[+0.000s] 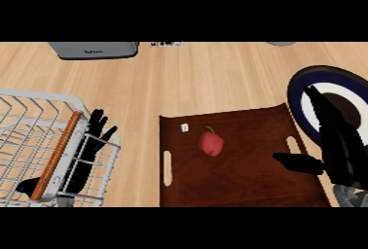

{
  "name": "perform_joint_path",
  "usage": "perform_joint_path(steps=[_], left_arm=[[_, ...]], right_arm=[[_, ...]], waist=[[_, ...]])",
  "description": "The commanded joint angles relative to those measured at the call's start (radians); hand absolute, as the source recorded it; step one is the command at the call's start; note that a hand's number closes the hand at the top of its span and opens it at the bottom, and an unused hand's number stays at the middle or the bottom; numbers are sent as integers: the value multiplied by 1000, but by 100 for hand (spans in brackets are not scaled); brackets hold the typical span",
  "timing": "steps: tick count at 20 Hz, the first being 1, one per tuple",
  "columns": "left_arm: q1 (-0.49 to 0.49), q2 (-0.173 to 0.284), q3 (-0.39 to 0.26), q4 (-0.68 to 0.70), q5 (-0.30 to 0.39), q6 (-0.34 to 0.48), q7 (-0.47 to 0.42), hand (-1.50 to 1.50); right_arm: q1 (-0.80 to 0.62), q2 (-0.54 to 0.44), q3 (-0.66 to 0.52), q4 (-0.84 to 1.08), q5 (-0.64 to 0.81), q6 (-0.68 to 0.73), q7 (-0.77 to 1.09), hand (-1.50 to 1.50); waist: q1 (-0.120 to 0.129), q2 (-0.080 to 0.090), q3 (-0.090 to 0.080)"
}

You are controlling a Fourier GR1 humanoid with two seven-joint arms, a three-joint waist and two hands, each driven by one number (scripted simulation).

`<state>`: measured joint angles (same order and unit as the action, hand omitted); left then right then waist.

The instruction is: Pick the bell pepper from the tray and place it in the plate

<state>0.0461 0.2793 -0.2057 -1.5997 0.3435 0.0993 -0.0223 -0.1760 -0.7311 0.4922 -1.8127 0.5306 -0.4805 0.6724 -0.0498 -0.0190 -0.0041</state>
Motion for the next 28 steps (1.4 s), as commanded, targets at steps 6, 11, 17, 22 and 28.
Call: perform_joint_path(steps=[6, 11, 17, 22, 28], left_arm=[[31, -13, -45, 141, -24, 47, 134, 0], [-18, 15, -18, 135, -28, 52, 160, 0], [-29, -7, -29, 162, -35, 58, 148, 0], [9, 5, -26, 162, -28, 44, 133, 0], [1, -30, -55, 151, -55, 84, 142, 0]], right_arm=[[-132, 85, 133, -93, 147, 269, 441, -150], [-220, 191, 178, -49, 234, 381, 588, -150], [-222, 350, 208, 41, 268, 412, 638, -150], [-191, 452, 233, 123, 336, 384, 620, -150], [-251, 547, 199, 210, 412, 462, 649, -150]], waist=[[44, 20, -4], [60, 21, -1], [54, 26, 2], [53, 24, 3], [49, 22, 3]])
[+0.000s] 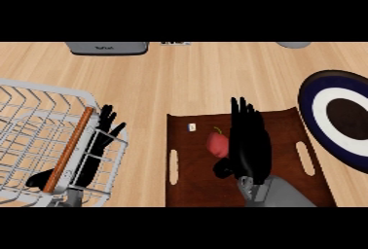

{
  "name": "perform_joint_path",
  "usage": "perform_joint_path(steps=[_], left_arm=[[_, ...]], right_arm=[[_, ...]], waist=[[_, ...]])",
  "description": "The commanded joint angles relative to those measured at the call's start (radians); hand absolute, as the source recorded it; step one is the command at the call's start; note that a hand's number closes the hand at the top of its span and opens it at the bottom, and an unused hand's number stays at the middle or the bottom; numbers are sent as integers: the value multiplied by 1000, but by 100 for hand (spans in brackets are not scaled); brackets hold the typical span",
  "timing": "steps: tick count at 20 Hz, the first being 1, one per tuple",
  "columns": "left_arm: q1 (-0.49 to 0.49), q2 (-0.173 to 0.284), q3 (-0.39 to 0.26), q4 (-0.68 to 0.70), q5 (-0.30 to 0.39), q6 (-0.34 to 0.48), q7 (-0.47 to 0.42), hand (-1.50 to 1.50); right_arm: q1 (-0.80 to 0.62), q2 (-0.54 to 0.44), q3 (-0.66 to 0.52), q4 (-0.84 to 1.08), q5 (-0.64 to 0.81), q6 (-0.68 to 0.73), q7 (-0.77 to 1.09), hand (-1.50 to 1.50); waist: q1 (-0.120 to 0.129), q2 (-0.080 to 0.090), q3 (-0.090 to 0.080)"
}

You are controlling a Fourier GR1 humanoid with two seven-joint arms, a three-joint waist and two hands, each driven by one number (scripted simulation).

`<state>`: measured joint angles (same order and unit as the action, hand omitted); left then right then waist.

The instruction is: Pick the bell pepper from the tray and place it in the plate

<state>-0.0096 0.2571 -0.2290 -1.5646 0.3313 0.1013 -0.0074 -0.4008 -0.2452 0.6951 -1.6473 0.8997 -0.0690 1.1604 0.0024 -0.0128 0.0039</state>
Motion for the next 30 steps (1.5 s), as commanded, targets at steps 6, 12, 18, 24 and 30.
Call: perform_joint_path(steps=[6, 12, 18, 24, 30], left_arm=[[70, 5, -13, 140, -26, 51, 108, 0], [77, 20, 0, 111, -24, 59, 130, 0], [37, 10, -2, 102, -20, 72, 172, 0], [42, -6, -8, 109, -43, 88, 147, 0], [48, -16, -15, 129, -45, 82, 138, 0]], right_arm=[[-3, 111, -33, 146, 126, 65, 149, -150], [20, 165, -69, 171, 153, 91, 110, -150], [6, 236, -122, 269, 177, 101, 64, -150], [-13, 200, -129, 308, 190, 199, -13, 150], [-6, 208, -123, 329, 256, 160, -40, 150]], waist=[[-11, 20, -5], [-12, 15, -4], [-6, 19, -3], [-8, 17, -4], [-12, 17, -4]])
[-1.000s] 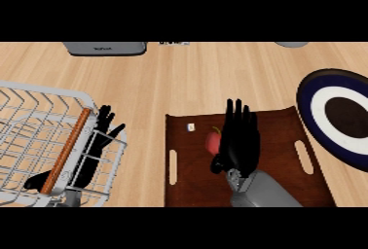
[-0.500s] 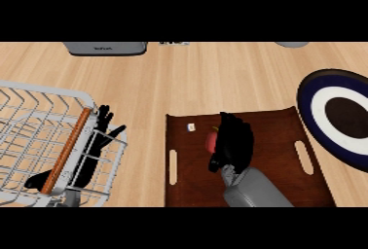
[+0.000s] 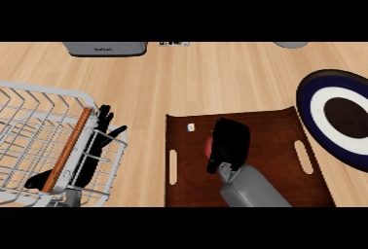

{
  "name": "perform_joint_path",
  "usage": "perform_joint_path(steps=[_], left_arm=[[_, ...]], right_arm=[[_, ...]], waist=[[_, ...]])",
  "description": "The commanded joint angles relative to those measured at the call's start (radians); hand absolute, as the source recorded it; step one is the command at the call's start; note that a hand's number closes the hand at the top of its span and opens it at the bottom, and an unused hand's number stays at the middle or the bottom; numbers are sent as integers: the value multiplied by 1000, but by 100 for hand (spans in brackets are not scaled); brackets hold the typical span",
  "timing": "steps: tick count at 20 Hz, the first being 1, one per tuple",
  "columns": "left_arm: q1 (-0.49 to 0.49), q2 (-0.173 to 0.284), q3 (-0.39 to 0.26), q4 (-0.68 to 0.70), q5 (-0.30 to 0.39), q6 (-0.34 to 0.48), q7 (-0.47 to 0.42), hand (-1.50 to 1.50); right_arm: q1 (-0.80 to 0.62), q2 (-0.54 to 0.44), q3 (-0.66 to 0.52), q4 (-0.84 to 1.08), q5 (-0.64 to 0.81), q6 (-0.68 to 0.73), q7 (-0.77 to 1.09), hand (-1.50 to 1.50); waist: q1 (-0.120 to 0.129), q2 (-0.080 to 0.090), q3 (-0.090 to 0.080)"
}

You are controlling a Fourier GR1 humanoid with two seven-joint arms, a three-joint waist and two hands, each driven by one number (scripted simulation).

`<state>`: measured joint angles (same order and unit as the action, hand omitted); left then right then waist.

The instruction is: Pick the bell pepper from the tray and place it in the plate

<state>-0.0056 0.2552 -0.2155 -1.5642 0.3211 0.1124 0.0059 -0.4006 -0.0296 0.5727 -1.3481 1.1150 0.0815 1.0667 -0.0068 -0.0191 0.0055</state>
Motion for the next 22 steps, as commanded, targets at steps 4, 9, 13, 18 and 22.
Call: perform_joint_path(steps=[4, 9, 13, 18, 22], left_arm=[[63, 24, -3, 115, -15, 27, 90, 0], [66, 22, -1, 51, 4, 7, 57, 0], [52, 14, -21, 55, 0, -2, 56, 0], [34, 32, -27, 64, -7, -19, 61, 0], [38, 15, -44, 75, -3, -25, 53, 0]], right_arm=[[-156, -47, -196, 63, 120, -88, 145, 150], [-267, -132, -460, 96, 203, -209, 255, 150], [-364, -232, -536, 136, 369, -260, 275, 150], [-431, -274, -634, 161, 537, -327, 337, 150], [-467, -297, -722, 143, 652, -382, 374, 150]], waist=[[9, 35, -5], [18, 63, -1], [46, 76, -4], [85, 81, -2], [99, 84, -1]])
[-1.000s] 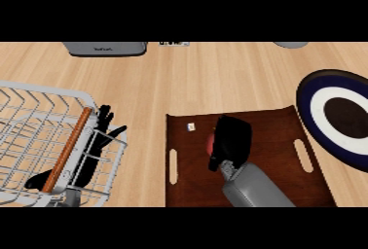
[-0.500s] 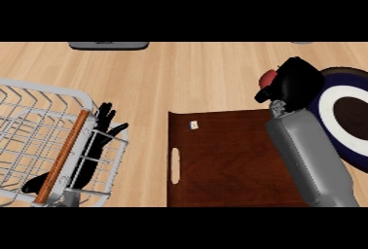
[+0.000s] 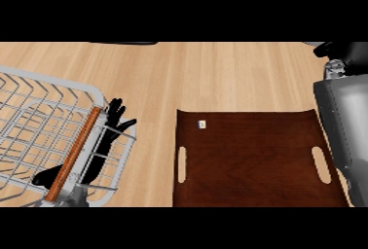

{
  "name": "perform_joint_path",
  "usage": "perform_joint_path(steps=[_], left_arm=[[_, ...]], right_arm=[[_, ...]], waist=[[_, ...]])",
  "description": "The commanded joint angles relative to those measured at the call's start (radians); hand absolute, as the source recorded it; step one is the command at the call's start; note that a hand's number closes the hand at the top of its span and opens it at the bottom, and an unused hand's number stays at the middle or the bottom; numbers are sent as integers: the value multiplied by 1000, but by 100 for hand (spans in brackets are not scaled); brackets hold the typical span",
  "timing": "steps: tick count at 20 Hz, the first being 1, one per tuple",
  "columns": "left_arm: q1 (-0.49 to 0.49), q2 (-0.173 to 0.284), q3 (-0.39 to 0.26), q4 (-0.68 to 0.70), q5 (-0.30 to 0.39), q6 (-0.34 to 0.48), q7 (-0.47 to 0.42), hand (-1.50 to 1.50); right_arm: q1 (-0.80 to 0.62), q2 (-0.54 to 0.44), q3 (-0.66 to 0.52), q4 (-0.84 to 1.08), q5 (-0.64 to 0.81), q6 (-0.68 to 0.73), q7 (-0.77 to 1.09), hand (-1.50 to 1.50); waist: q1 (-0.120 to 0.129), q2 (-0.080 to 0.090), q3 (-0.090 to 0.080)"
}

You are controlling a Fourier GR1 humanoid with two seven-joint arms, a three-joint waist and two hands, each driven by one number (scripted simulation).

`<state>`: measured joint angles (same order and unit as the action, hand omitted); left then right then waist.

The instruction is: Pick the bell pepper from the tray and place it in the plate

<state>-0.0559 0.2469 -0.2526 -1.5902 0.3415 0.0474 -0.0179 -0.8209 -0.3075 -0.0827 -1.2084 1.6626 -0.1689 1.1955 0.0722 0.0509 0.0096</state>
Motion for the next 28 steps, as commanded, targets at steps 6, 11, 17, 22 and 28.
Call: perform_joint_path(steps=[6, 11, 17, 22, 28], left_arm=[[59, 23, -6, 120, -27, 47, 93, 0], [67, 35, -2, 115, -25, 49, 108, 0], [90, 25, 5, 127, -33, 77, 96, 0], [116, 39, 26, 122, -19, 76, 106, 0], [113, 31, 11, 122, -23, 84, 122, 0]], right_arm=[[-36, 8, -167, -61, 256, -250, 271, 150], [23, 36, -254, -95, 388, -306, 277, 150], [125, 54, -384, -157, 510, -385, 263, 150], [211, 122, -488, -219, 531, -477, 232, 150], [273, 173, -612, -242, 514, -595, 171, 150]], waist=[[0, 10, -2], [-12, 1, -2], [-46, -9, -1], [-54, -21, -1], [-65, -27, -2]])
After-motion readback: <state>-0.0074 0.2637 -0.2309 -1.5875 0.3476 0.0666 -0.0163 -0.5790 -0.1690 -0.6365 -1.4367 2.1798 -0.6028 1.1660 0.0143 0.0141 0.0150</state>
